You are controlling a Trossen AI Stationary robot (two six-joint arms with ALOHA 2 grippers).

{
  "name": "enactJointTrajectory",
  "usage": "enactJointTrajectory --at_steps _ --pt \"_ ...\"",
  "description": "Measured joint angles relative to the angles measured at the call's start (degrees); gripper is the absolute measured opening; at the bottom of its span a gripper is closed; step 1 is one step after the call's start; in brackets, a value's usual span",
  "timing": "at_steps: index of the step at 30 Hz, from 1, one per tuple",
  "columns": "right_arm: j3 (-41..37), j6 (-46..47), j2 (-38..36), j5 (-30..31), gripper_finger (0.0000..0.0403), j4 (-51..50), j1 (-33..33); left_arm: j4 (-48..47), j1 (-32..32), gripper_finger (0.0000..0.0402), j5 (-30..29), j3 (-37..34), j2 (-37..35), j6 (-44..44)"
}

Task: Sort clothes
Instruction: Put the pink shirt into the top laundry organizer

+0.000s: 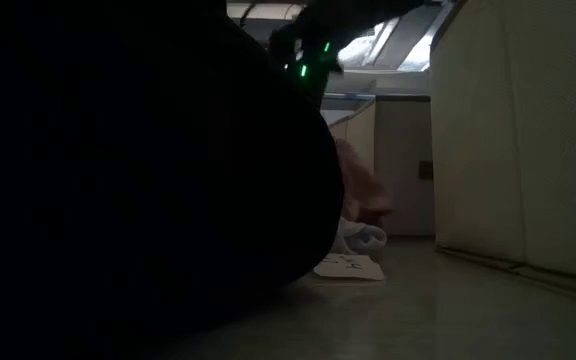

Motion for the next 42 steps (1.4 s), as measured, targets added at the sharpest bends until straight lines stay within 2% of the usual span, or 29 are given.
enactJointTrajectory --at_steps 7,13,27,34,42 --pt "0.2 -1.3 -8.2 0.3 0.0021 3.1 -1.0 0.4 0.0 0.0031 0.0 0.0 0.0 -0.5" --pt "0.2 -3.5 -14.5 1.1 0.0007 6.1 -3.2 0.4 0.0 0.0031 0.0 0.0 0.0 -0.5" --pt "0.3 -8.3 -28.3 6.0 0.0007 13.1 -9.1 0.2 0.0 0.0031 0.0 0.0 0.0 -0.5" --pt "0.3 -14.5 -36.2 15.4 0.0007 17.4 -12.8 0.2 0.0 0.0031 0.0 0.0 0.0 -0.1" --pt "0.3 -29.5 -46.1 27.6 0.0007 29.8 -13.9 0.2 0.0 0.0031 -0.6 0.0 0.0 0.0"
